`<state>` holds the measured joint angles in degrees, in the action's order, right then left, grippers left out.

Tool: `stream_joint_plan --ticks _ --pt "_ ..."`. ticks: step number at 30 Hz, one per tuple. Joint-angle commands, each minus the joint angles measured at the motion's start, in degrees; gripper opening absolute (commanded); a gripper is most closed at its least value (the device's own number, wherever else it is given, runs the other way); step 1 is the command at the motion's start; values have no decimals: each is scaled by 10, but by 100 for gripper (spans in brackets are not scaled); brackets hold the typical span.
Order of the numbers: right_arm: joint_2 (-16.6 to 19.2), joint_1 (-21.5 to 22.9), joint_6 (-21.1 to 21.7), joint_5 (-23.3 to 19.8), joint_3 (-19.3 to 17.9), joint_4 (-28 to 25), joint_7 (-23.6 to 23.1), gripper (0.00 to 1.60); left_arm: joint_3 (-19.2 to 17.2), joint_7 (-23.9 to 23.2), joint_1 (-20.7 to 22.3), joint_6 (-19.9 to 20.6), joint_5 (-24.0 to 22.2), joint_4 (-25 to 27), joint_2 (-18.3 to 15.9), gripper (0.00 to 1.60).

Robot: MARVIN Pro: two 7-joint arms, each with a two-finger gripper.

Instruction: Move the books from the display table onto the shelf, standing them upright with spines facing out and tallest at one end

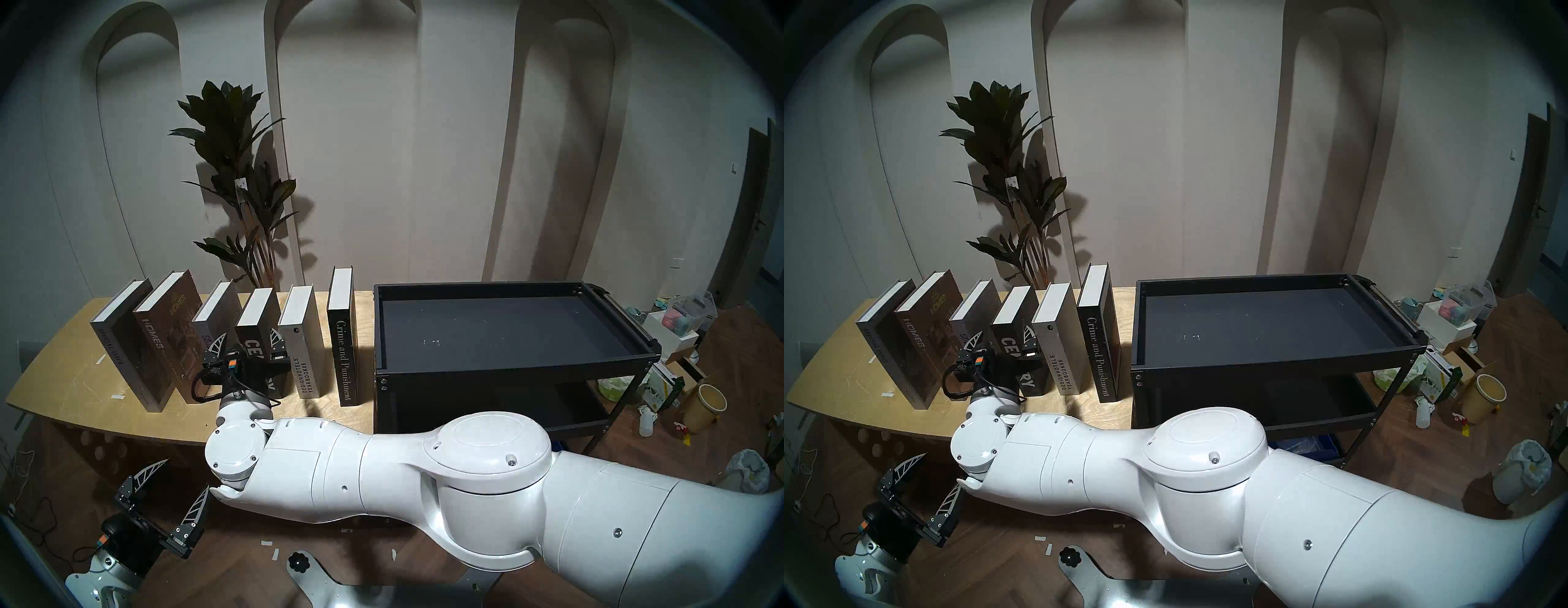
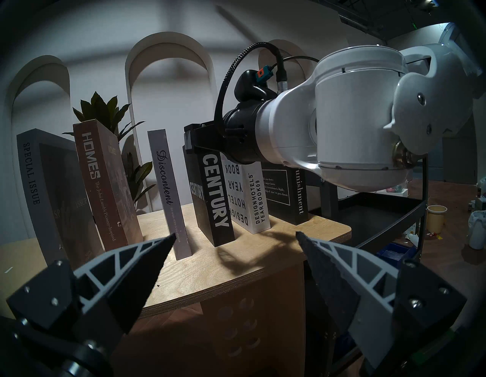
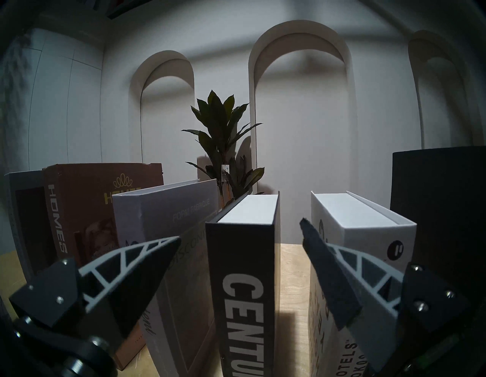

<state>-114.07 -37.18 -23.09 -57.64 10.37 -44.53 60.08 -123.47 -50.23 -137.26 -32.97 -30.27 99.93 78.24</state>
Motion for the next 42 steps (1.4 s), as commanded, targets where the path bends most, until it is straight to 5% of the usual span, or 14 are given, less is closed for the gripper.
stream_joint_plan --ticks 1,42 --pt "-9 9 8 5 -8 5 -7 160 0 -1 1 -1 0 5 -1 160" --pt "-9 6 60 5 -25 18 -45 160 0 -1 3 -1 0 1 -1 160"
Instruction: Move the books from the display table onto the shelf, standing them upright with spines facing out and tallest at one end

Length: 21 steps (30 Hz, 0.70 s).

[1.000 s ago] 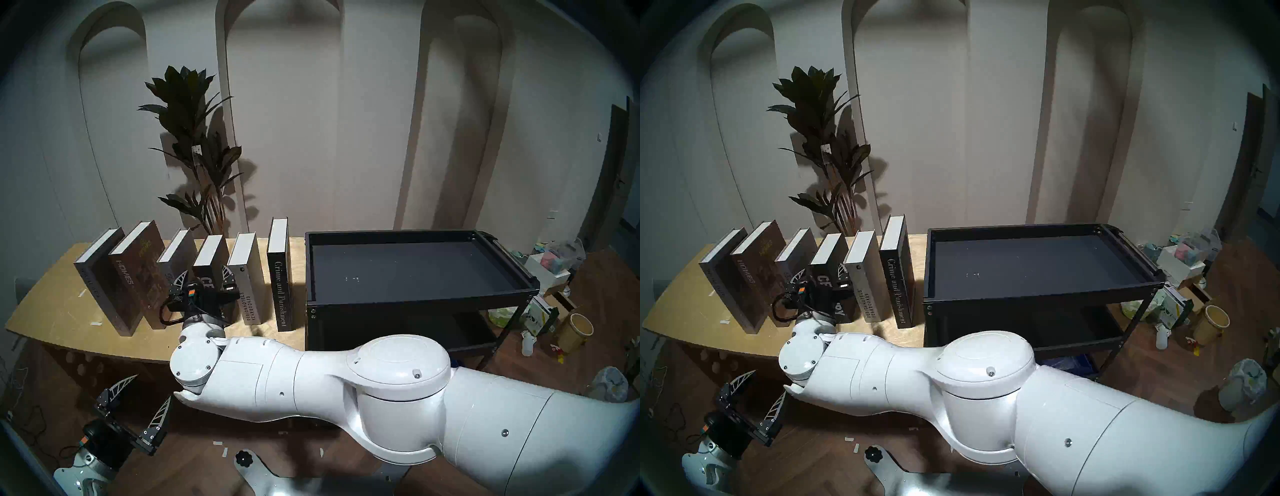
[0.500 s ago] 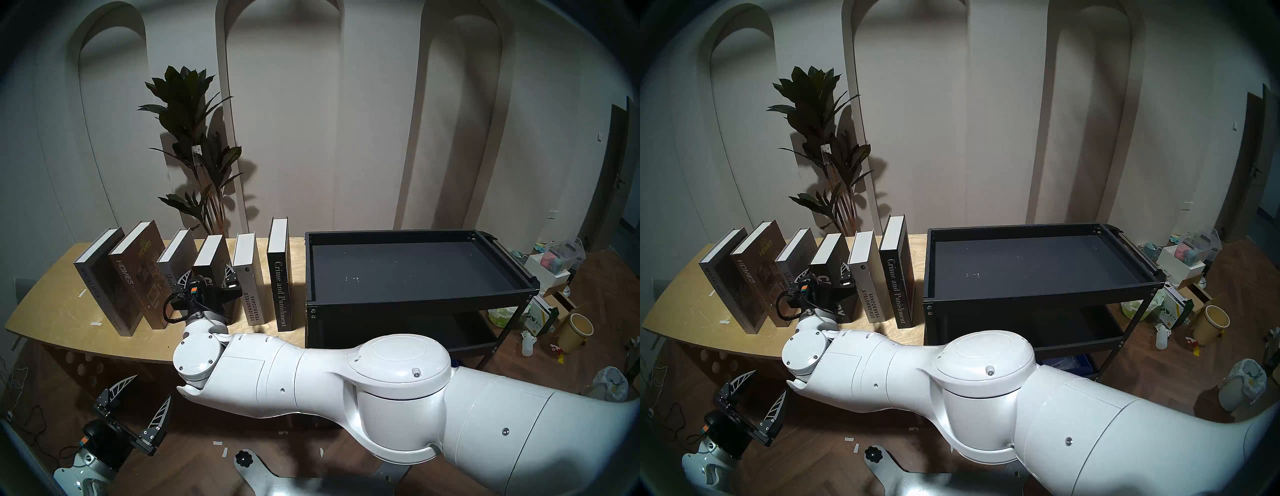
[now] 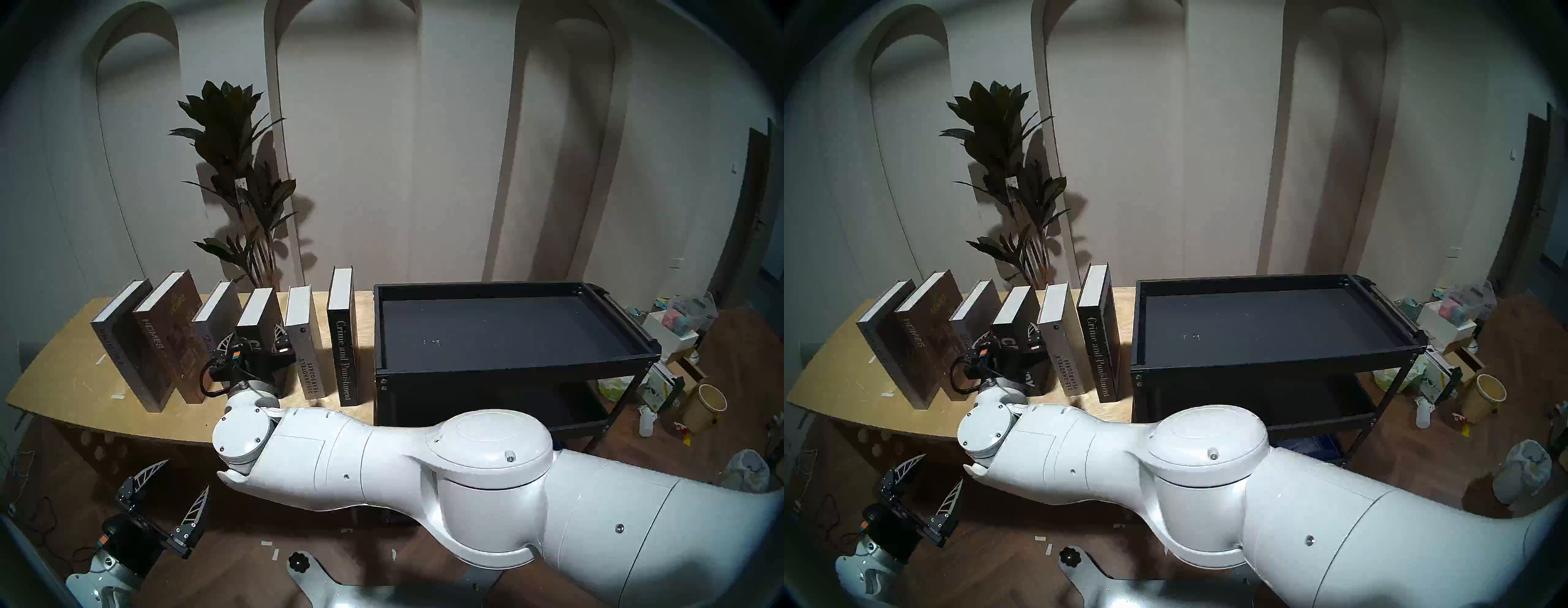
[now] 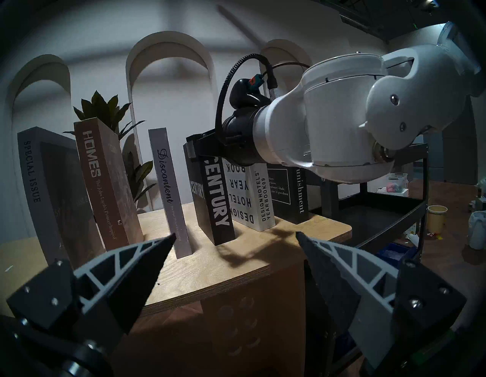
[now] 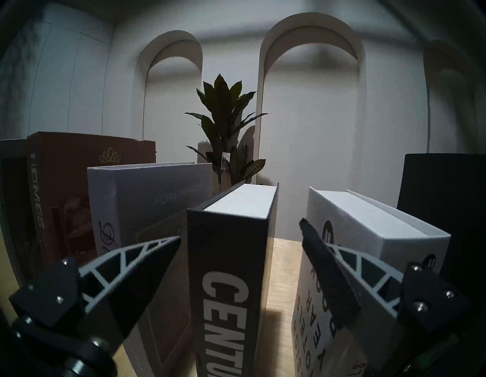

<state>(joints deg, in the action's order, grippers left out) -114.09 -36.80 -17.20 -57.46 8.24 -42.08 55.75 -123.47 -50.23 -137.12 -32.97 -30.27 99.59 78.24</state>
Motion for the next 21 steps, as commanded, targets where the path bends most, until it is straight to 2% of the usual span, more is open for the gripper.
stream_joint_plan --ticks 1,21 --pt "-9 3 2 3 -5 -8 -2 160 0 -1 1 -1 0 4 -1 160" --pt "-9 9 21 2 -19 -10 -8 160 0 -1 2 -1 0 0 -1 160"
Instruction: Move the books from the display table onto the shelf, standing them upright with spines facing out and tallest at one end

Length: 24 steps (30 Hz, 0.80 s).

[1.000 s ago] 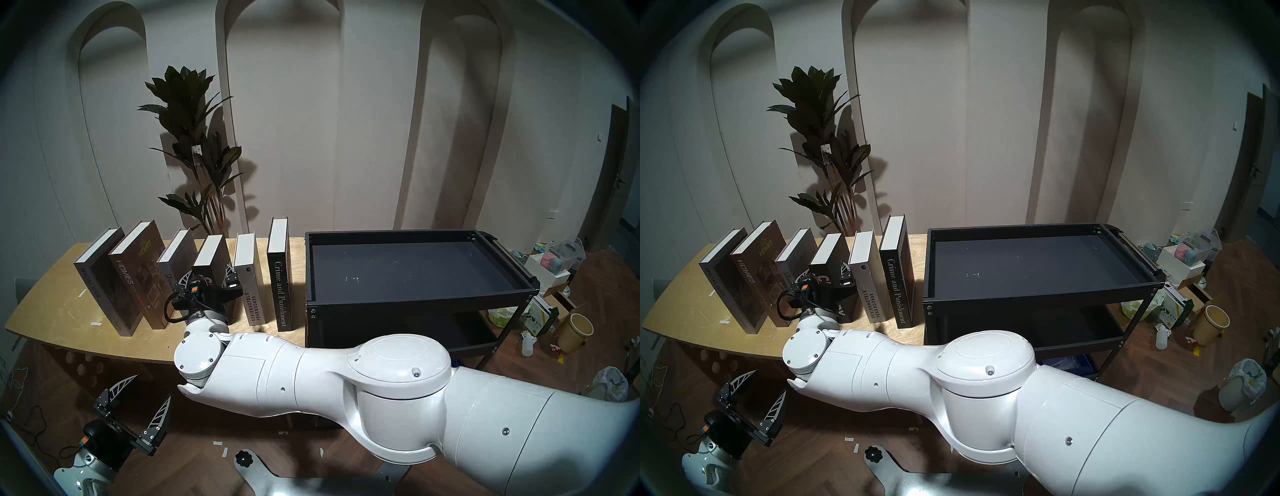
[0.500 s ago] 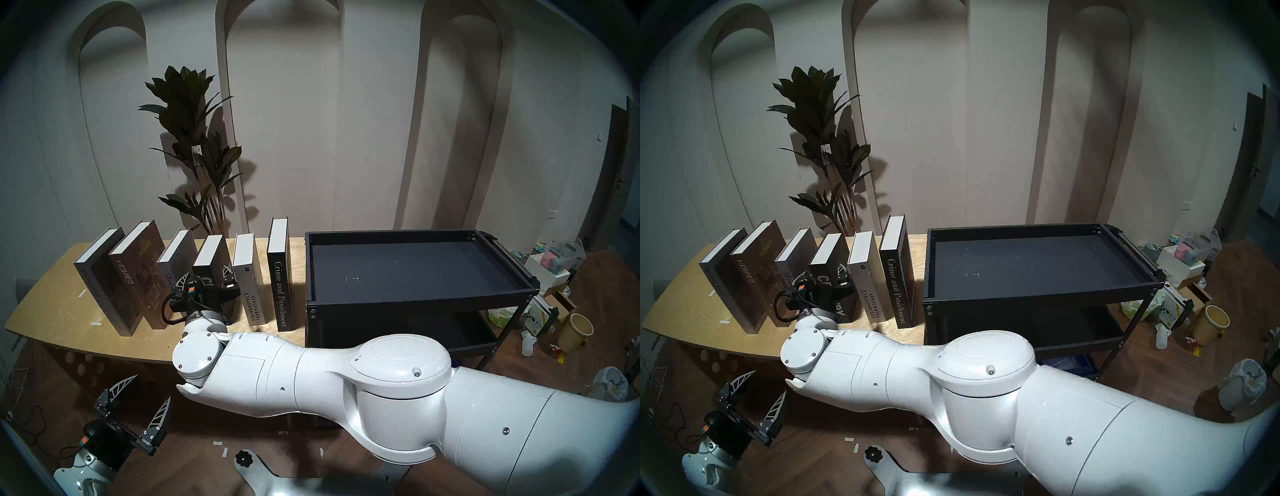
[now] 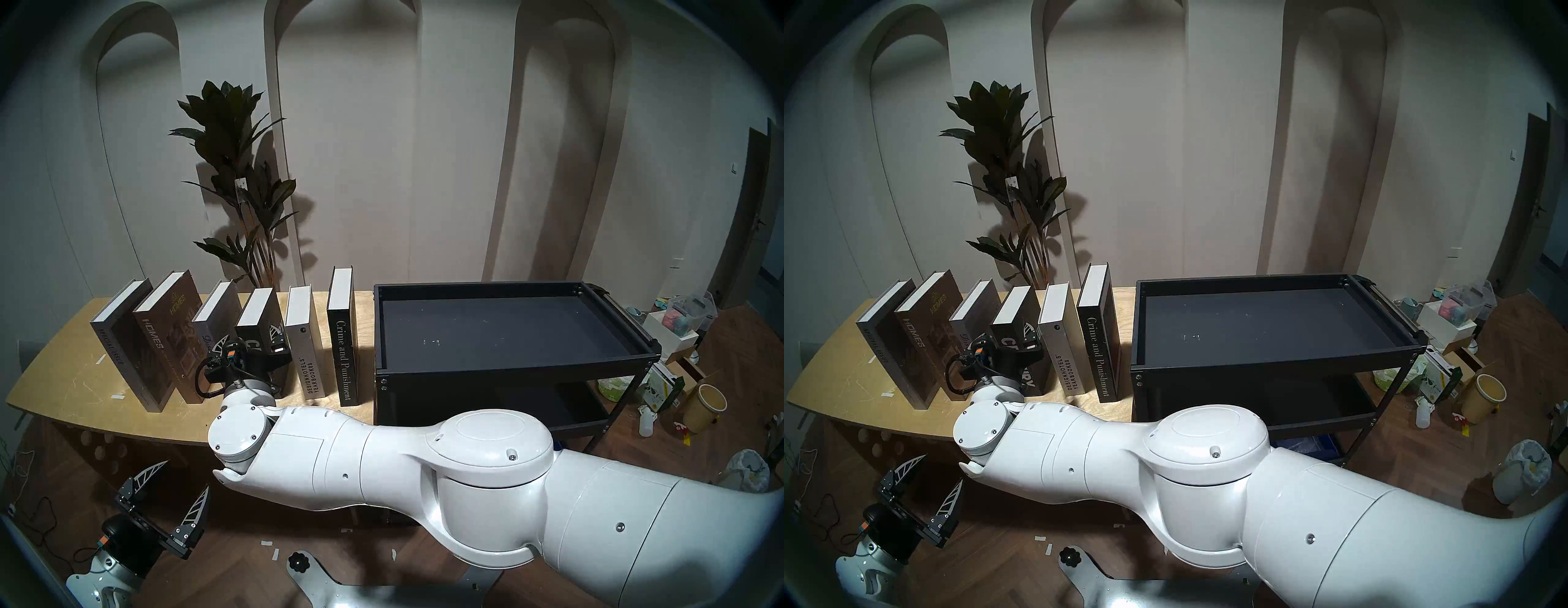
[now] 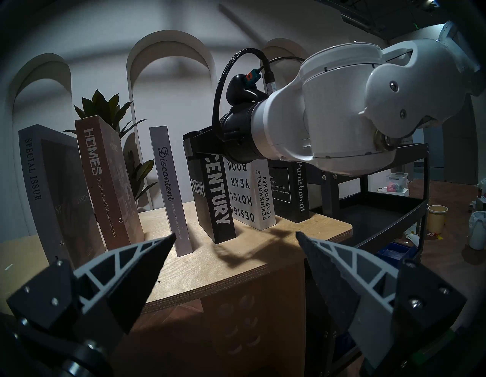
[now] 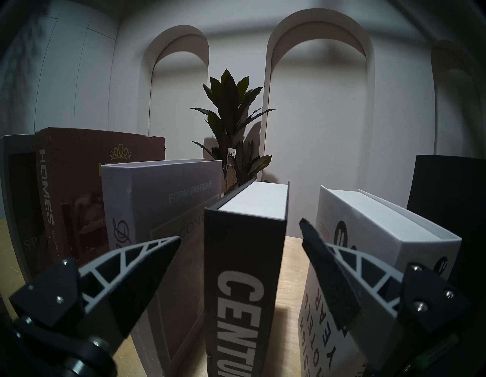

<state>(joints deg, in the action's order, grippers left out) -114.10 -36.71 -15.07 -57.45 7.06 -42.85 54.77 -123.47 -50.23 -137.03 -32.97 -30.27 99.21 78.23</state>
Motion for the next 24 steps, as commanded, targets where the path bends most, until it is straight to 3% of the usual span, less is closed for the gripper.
stream_joint_plan --ticks 1,20,21,22,23,24 --pt "-9 8 0 2 -8 -3 2 160 0 -1 1 -1 0 4 -1 160" --pt "-9 5 14 2 -18 1 4 160 0 -1 3 -1 0 2 -1 160" --pt "-9 5 15 2 -18 1 4 137 0 -1 3 -1 0 2 -1 160" --pt "-9 4 15 2 -18 1 4 78 0 -1 3 -1 0 1 -1 160" --pt "-9 3 15 2 -19 1 5 59 0 -1 3 -1 0 1 -1 160" --pt "-9 3 15 1 -19 1 6 6 0 -1 3 -1 0 1 -1 160"
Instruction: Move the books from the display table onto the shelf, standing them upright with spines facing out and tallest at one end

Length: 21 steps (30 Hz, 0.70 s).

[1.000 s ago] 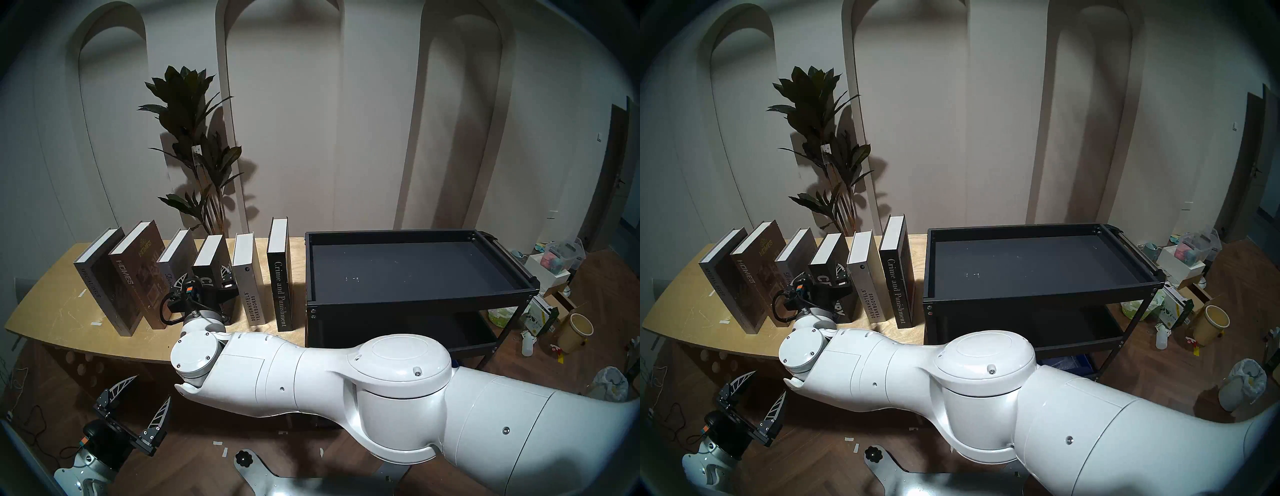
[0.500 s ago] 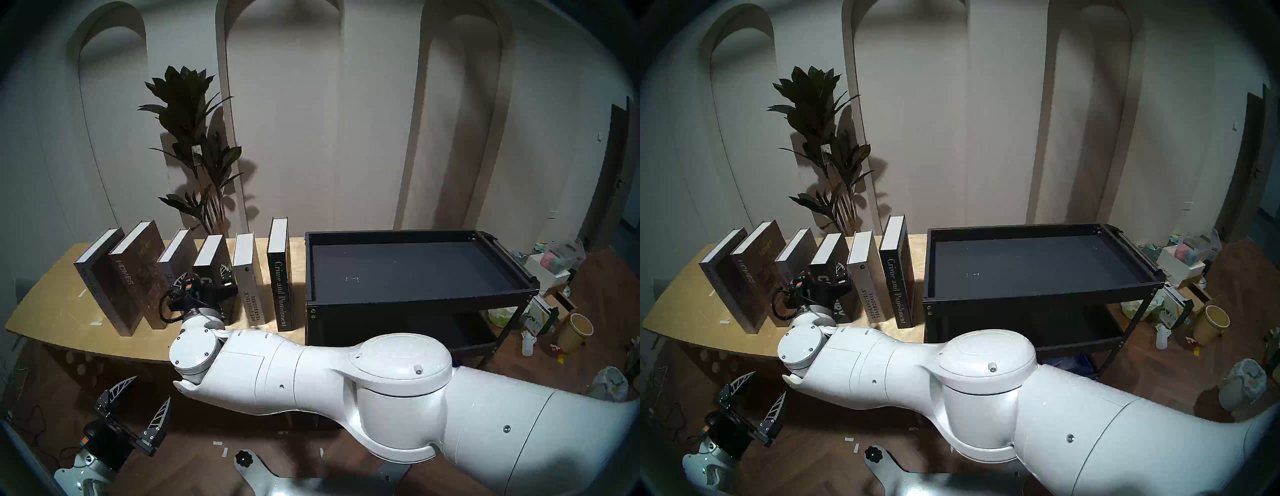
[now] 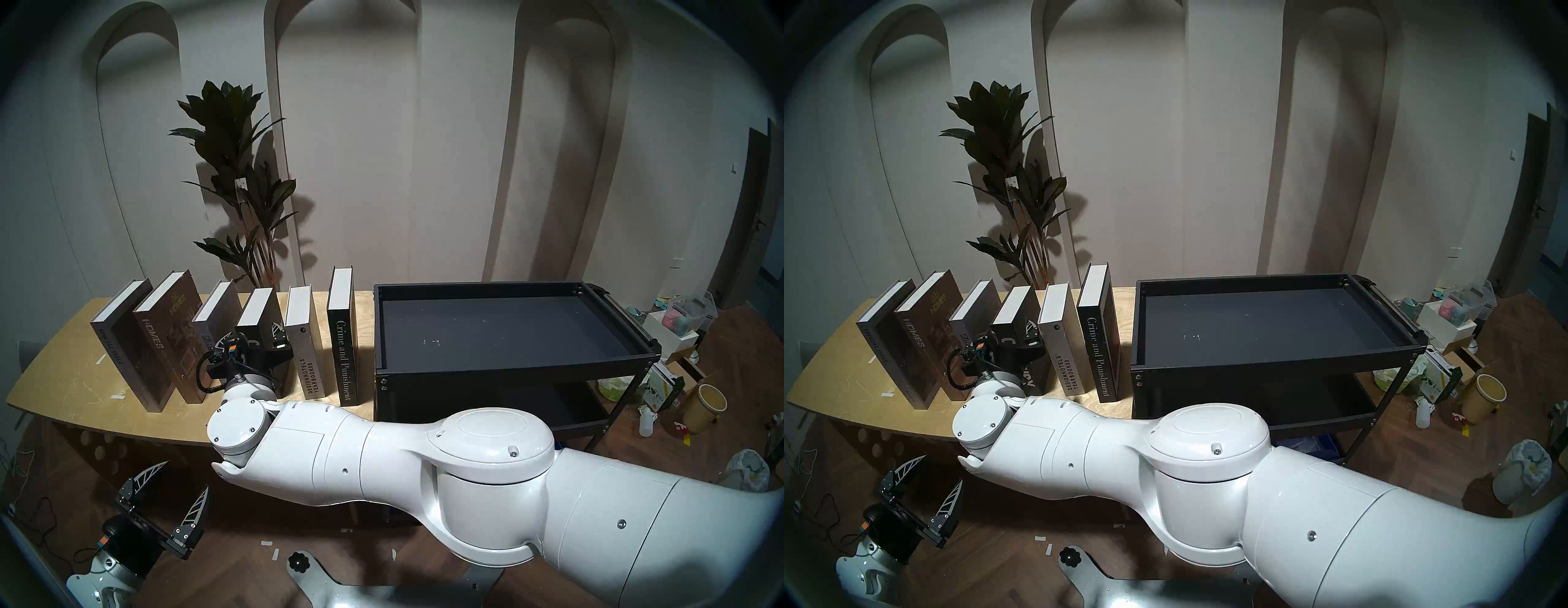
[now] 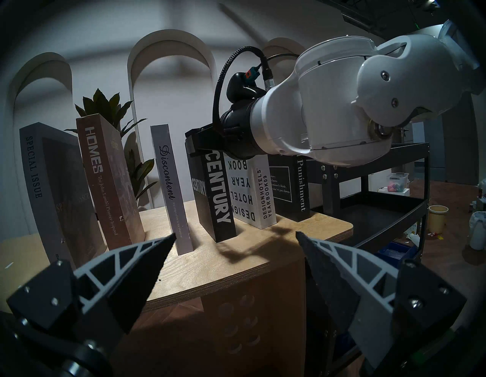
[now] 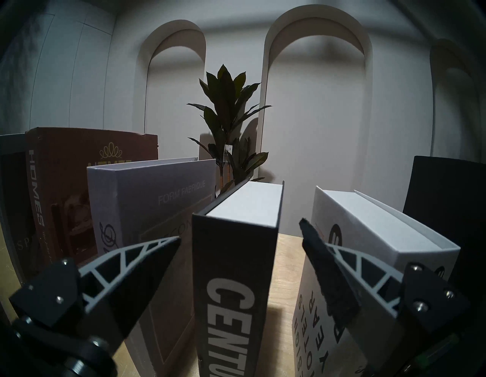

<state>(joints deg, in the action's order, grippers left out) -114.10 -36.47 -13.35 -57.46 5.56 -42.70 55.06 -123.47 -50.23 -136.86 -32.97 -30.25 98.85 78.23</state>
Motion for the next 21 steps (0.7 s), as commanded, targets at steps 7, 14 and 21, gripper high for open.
stream_joint_plan --ticks 7,14,21 --pt "-9 -2 -2 2 -4 -7 8 0 0 -1 2 -1 0 4 -1 160" --pt "-9 -4 -4 3 -5 -15 14 0 0 -1 3 -1 0 4 -1 160" --pt "-9 -1 -6 5 -7 -27 21 0 0 -1 3 -1 0 4 -1 160"
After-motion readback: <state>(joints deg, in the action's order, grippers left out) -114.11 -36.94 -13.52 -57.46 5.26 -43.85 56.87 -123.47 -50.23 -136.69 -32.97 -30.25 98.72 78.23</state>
